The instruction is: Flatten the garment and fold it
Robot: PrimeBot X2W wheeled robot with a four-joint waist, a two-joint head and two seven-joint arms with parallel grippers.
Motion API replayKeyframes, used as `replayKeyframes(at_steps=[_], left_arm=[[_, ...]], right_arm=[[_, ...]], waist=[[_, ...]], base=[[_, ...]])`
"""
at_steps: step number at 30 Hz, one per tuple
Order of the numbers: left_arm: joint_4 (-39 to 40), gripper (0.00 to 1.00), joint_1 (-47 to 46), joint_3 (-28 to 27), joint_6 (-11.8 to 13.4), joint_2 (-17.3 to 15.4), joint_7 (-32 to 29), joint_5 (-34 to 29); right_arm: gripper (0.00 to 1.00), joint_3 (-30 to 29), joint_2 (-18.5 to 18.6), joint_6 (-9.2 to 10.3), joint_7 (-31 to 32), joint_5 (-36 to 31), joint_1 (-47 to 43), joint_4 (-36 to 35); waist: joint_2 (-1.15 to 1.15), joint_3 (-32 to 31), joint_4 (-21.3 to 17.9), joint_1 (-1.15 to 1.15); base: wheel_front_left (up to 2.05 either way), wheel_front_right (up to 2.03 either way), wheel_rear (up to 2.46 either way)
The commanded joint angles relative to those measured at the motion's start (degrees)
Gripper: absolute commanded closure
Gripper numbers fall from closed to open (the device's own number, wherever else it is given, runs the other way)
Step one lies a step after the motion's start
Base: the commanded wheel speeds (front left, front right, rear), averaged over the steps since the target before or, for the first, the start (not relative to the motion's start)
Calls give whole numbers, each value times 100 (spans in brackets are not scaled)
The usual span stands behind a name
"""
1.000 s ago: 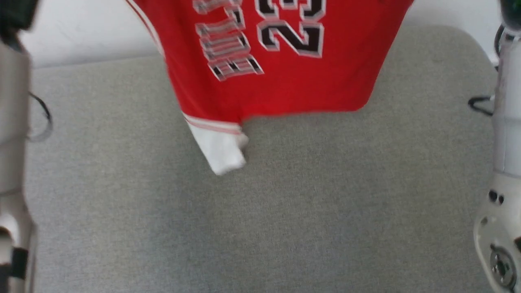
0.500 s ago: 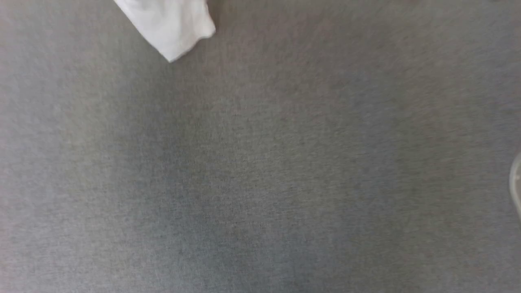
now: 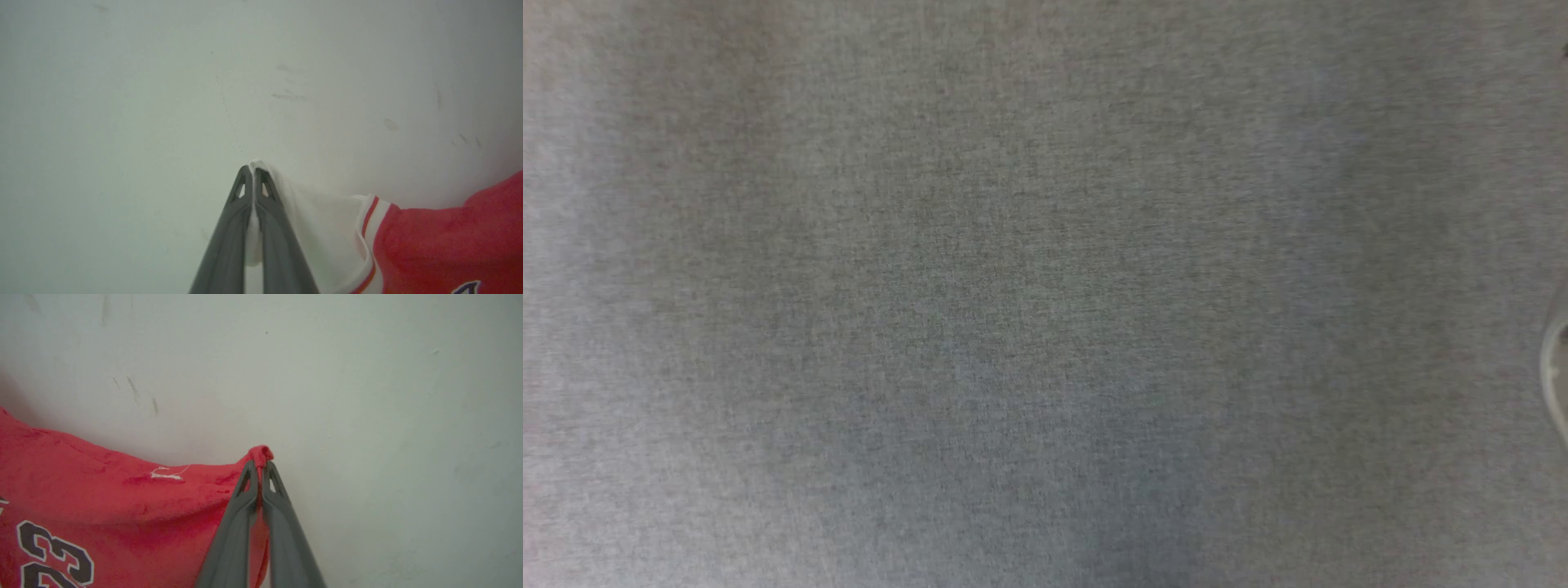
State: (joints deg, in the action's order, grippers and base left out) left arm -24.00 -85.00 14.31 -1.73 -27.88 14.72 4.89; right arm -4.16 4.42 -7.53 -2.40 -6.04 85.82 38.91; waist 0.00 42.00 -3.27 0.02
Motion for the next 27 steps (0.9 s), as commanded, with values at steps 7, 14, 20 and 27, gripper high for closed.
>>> replayKeyframes(at_steps=[7,14,20,27], left_arm=[[933,100,1351,-476,39,166,27,452],[1864,100,2974,-742,96,301,27,548],[2553,100,4638,-917,199,361,28,582],[3161,100,6447,-1172,252,381,28,750]], right_arm=[[100,755,220,4,-298,914,-860,-293],[100,969,735,4,-37,1887,-2511,-1662],[100,614,925,4,333,2265,-4217,-2915],[100,270,759,4,670,2449,-5950,-3859]], waist=[[0,-107,41,-2],[0,-608,111,-2],[0,-1064,128,-2],[0,-1503,99,-2]], base=[[0,0,0],[0,0,0],[0,0,0],[0,0,0]])
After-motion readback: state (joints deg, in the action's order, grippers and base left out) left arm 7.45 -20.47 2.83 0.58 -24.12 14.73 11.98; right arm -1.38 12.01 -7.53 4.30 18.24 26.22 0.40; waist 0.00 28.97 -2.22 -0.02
